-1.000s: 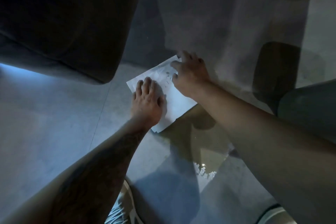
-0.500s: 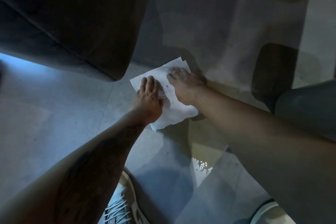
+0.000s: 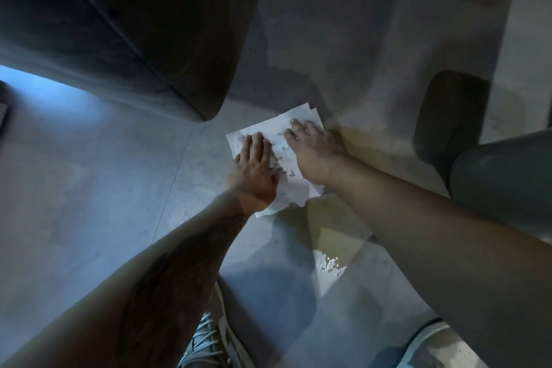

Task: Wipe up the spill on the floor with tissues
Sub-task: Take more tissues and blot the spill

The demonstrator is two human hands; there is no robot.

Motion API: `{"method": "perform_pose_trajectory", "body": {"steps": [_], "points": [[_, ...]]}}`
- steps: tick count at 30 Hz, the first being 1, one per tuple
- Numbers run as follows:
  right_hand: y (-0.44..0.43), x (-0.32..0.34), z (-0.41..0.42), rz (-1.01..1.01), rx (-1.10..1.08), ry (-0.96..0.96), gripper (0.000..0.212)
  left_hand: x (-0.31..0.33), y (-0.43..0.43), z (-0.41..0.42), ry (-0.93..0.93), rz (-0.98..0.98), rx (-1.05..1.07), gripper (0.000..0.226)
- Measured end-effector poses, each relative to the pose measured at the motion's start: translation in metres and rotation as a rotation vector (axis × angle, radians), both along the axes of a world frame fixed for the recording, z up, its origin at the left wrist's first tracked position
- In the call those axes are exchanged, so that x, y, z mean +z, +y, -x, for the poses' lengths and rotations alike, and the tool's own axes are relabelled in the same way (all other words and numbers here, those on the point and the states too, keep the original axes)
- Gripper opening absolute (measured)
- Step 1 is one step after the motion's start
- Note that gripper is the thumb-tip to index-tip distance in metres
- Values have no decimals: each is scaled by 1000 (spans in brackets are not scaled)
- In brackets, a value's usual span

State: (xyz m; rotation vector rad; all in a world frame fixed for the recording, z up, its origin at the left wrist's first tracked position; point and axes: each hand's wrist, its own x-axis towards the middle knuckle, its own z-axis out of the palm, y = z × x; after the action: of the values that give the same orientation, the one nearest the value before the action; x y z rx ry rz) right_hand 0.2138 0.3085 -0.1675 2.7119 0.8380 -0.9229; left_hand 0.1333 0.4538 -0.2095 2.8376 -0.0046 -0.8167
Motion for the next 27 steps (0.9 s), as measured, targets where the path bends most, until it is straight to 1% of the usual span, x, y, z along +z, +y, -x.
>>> {"method": "perform_pose_trajectory", "body": {"steps": [8,16,22,27], "points": [[-2,-7,12,35,-10,-10,71,6,-7,8,22,-9,-11,73],[-10,-10,27,70,6,2,81,7,-18,27,28,-27,-23,72],[-13,-6,36,72,15,-4,77,9,-21,35,13,5,-18,71],[-22,-1,47,51,18,1,76,-1,-25,50,-8,34,1,75]]}}
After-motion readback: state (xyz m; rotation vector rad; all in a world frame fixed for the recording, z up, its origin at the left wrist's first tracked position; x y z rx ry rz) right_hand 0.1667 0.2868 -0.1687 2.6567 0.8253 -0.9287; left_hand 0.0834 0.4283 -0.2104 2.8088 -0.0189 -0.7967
